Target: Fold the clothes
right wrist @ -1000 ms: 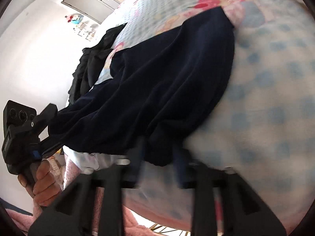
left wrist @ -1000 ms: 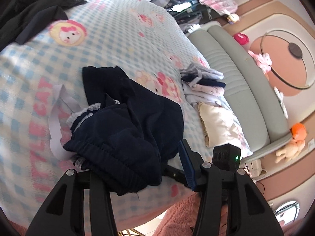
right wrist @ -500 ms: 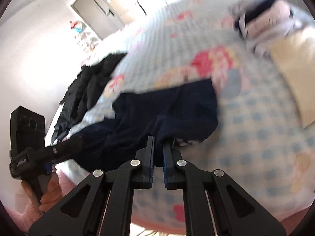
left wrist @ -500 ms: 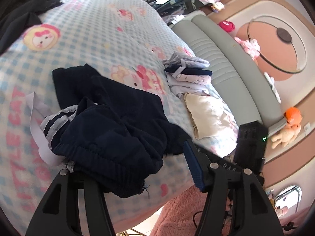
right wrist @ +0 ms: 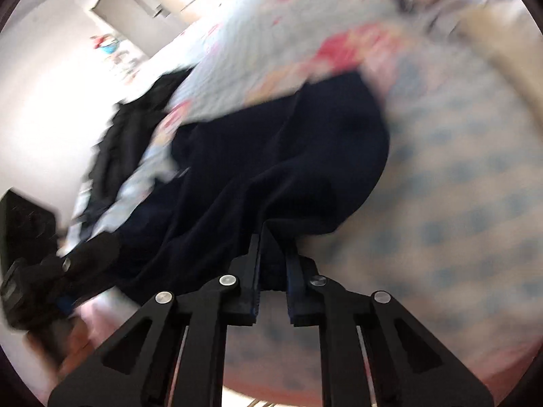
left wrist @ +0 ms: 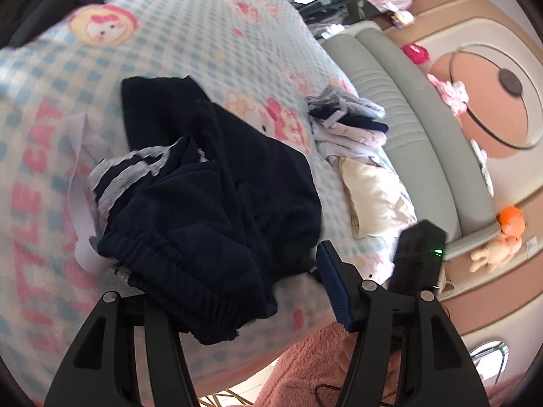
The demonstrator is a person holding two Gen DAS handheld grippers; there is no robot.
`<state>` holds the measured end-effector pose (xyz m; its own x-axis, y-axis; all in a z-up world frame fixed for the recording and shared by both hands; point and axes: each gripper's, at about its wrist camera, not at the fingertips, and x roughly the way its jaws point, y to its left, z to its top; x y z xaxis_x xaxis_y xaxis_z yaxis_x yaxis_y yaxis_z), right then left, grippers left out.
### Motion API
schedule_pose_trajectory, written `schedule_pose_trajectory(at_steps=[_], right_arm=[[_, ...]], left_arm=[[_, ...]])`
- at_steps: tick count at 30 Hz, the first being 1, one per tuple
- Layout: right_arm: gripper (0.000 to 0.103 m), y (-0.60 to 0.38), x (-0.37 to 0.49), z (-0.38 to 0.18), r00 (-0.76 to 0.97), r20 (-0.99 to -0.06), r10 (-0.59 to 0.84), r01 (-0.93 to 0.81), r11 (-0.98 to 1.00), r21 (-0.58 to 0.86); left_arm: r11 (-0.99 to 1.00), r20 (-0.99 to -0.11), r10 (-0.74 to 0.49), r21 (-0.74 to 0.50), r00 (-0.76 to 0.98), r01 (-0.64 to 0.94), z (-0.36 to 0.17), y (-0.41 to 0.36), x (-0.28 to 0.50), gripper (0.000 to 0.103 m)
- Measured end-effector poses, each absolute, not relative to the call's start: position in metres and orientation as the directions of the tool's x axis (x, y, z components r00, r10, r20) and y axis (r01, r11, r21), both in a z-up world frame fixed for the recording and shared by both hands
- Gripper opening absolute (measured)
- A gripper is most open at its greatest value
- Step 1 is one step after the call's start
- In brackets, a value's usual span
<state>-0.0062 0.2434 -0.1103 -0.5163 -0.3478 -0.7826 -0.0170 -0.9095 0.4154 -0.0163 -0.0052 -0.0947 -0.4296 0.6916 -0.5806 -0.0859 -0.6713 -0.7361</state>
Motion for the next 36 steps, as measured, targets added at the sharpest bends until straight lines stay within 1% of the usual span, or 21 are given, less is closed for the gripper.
schedule_pose_trajectory(at_steps=[3,6,7,9,10,13,14,16,18,19,21,22,24,26,28,29,30,32,34,35,36], right_arm=[[0.007,0.254,-0.004,-0.097,-0.560,-0.779,-0.284,-0.037,-0.930,0.366],[0.007,0.264,0.000,-0.086,-0.588,-0.769,-0.251,-0.053,-0.937,0.346],[0.007,0.266,0.002,-0.083,-0.597,-0.766,-0.238,-0.058,-0.940,0.337],[0.007,0.267,0.003,-0.078,-0.605,-0.763,-0.227,-0.063,-0.942,0.331],[0.007,0.269,0.004,-0.075,-0.612,-0.759,-0.223,-0.068,-0.941,0.331],[0.007,0.274,0.005,-0.065,-0.639,-0.748,-0.180,-0.088,-0.949,0.304],[0.007,0.277,0.005,-0.062,-0.648,-0.744,-0.163,-0.099,-0.950,0.295],[0.007,0.285,0.002,-0.059,-0.657,-0.741,-0.135,-0.126,-0.950,0.285],[0.007,0.291,-0.004,-0.066,-0.624,-0.769,-0.142,-0.146,-0.945,0.293],[0.009,0.294,-0.007,-0.073,-0.594,-0.790,-0.151,-0.152,-0.944,0.294],[0.011,0.295,-0.008,-0.086,-0.539,-0.825,-0.171,-0.149,-0.944,0.294],[0.012,0.297,-0.007,-0.092,-0.519,-0.836,-0.179,-0.149,-0.944,0.295],[0.014,0.304,-0.003,-0.096,-0.512,-0.833,-0.210,-0.152,-0.932,0.329],[0.018,0.315,0.002,-0.096,-0.523,-0.815,-0.249,-0.157,-0.912,0.379],[0.022,0.329,0.004,-0.091,-0.537,-0.797,-0.277,-0.174,-0.888,0.426],[0.022,0.334,0.003,-0.090,-0.537,-0.797,-0.277,-0.186,-0.883,0.432],[0.022,0.335,0.002,-0.089,-0.527,-0.809,-0.259,-0.197,-0.889,0.413],[0.022,0.334,0.000,-0.090,-0.507,-0.832,-0.225,-0.203,-0.907,0.369],[0.022,0.331,0.001,-0.096,-0.503,-0.825,-0.259,-0.192,-0.897,0.399],[0.024,0.330,0.001,-0.099,-0.498,-0.817,-0.290,-0.185,-0.885,0.426],[0.032,0.328,0.001,-0.102,-0.495,-0.814,-0.305,-0.183,-0.879,0.441]], left_arm=[[-0.659,-0.557,0.698,-0.745,-0.450,-0.099,-0.087,-0.009,-0.014,0.061],[-0.704,-0.587,0.666,-0.698,-0.459,-0.130,-0.078,-0.006,-0.015,0.061],[-0.731,-0.608,0.645,-0.668,-0.463,-0.140,-0.074,-0.005,-0.016,0.061],[-0.831,-0.675,0.531,-0.533,-0.513,-0.159,-0.055,-0.003,-0.016,0.061],[-0.872,-0.688,0.473,-0.455,-0.551,-0.181,-0.042,-0.004,-0.015,0.060],[-0.906,-0.700,0.416,-0.377,-0.581,-0.194,-0.026,-0.007,-0.023,0.059],[-0.914,-0.703,0.399,-0.355,-0.589,-0.197,-0.022,-0.009,-0.026,0.056],[-0.926,-0.716,0.372,-0.335,-0.591,-0.177,-0.019,-0.013,-0.032,0.039],[-0.942,-0.759,0.323,-0.317,-0.566,-0.112,-0.037,-0.016,-0.037,0.032],[-0.949,-0.780,0.297,-0.305,-0.551,-0.080,-0.046,-0.017,-0.040,0.032],[-0.929,-0.801,0.350,-0.362,-0.486,-0.073,-0.068,-0.014,-0.039,0.032],[-0.912,-0.799,0.390,-0.404,-0.458,-0.071,-0.077,-0.014,-0.038,0.035],[-0.897,-0.799,0.418,-0.437,-0.432,-0.061,-0.085,-0.013,-0.038,0.036],[-0.897,-0.797,0.412,-0.441,-0.442,-0.042,-0.086,-0.017,-0.037,0.036],[-0.872,-0.775,0.438,-0.489,-0.456,-0.007,-0.084,-0.027,-0.036,0.039],[-0.873,-0.774,0.420,-0.488,-0.474,0.023,-0.083,-0.032,-0.034,0.042],[-0.876,-0.775,0.393,-0.479,-0.494,0.056,-0.082,-0.037,-0.032,0.048],[-0.882,-0.781,0.368,-0.465,-0.504,0.078,-0.084,-0.041,-0.030,0.049],[-0.864,-0.777,0.412,-0.499,-0.476,0.065,-0.091,-0.040,-0.032,0.049],[-0.856,-0.773,0.437,-0.515,-0.461,0.051,-0.095,-0.038,-0.032,0.049],[-0.850,-0.769,0.458,-0.526,-0.445,0.034,-0.098,-0.035,-0.032,0.049]])
